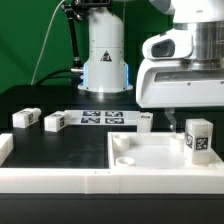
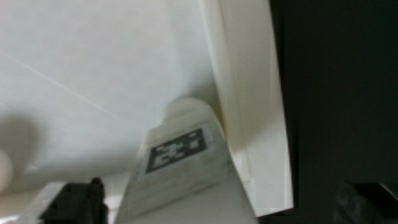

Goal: Assemble one leg

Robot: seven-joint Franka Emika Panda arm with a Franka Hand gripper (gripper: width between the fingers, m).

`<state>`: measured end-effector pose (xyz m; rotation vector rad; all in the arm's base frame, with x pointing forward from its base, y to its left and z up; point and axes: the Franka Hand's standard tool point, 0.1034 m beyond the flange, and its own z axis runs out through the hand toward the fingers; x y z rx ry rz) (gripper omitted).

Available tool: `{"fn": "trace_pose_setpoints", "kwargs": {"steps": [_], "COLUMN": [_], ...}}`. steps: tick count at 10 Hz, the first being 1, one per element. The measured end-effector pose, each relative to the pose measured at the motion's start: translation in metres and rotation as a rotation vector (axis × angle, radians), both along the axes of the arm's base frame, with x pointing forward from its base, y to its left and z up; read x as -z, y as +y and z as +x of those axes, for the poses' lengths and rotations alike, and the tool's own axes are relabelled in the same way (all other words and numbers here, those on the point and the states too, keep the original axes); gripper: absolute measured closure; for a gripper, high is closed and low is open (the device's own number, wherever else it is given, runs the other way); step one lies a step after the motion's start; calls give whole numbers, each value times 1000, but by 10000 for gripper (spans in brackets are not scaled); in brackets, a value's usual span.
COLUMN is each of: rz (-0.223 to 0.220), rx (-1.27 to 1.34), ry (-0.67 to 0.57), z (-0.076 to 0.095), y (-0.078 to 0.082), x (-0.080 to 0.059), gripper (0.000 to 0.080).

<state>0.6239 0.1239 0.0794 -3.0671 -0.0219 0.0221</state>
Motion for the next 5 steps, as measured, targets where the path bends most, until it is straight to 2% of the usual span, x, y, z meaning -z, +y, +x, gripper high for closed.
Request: {"fn": "trace_pose_setpoints", "kwargs": {"steps": [2, 4, 5], "rz": [1, 2, 2], "rx": [-123, -138, -138], "ry": [-9, -10, -10], "z": [0, 0, 0], "y": [-3, -3, -3], "x": [1, 1, 1], "gripper": [150, 173, 343]}}
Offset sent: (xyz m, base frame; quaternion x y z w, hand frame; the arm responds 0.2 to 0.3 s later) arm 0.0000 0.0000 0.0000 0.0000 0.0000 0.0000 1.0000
